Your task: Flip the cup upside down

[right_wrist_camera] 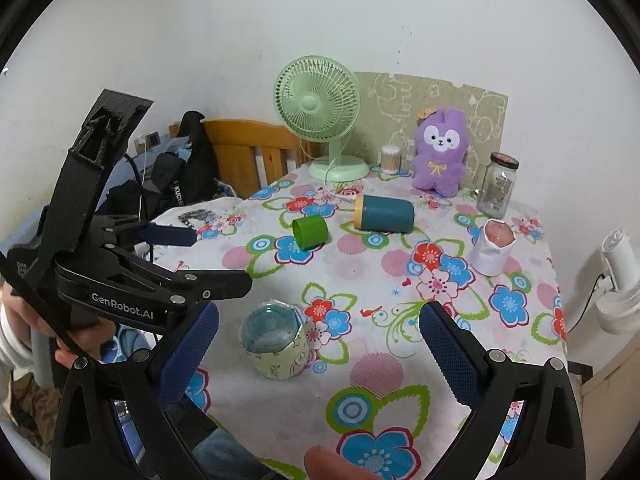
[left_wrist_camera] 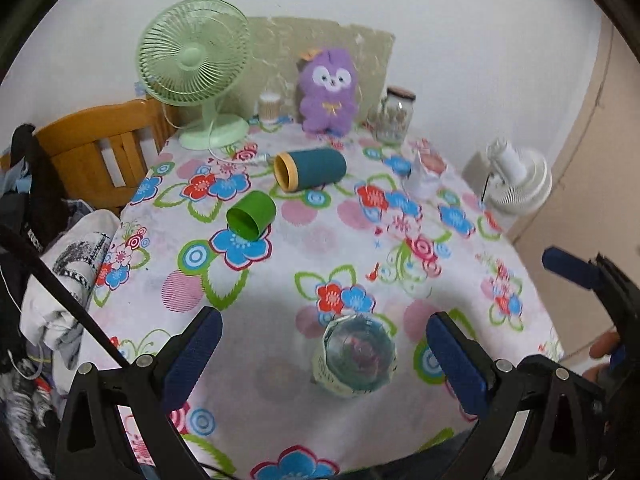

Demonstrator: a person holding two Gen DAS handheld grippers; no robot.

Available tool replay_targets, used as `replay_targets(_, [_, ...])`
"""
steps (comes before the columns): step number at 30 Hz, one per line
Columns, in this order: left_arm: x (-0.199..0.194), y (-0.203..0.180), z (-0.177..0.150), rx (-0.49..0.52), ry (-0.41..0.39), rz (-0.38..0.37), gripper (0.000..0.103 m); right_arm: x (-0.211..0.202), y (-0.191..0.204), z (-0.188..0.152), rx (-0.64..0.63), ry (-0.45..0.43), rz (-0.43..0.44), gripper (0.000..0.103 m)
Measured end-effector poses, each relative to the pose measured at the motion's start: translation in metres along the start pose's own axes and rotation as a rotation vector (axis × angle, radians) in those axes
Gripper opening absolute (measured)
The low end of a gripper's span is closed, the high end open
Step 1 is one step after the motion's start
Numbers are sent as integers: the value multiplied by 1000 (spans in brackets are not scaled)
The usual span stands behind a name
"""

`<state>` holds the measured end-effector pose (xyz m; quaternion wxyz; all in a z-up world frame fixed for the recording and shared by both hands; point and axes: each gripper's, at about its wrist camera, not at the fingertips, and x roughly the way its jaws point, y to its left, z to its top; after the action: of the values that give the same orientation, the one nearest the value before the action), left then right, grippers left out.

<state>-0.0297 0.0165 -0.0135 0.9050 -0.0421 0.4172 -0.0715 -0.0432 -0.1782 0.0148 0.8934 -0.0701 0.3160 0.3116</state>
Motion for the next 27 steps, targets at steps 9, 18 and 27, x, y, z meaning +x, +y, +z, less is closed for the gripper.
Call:
replay_targets(9, [-14,0,-23,1,-149,83,103,-6,3,-3,8,-36,-78,101])
replay_targets(18, [-20,9,-37,-55,-229,78,103,-2,-1,-12,55,-48,-81,101])
replay_targets(27, [-10,13,-38,-59,-192,70,103,2,0,-13,54,-40,-99,101])
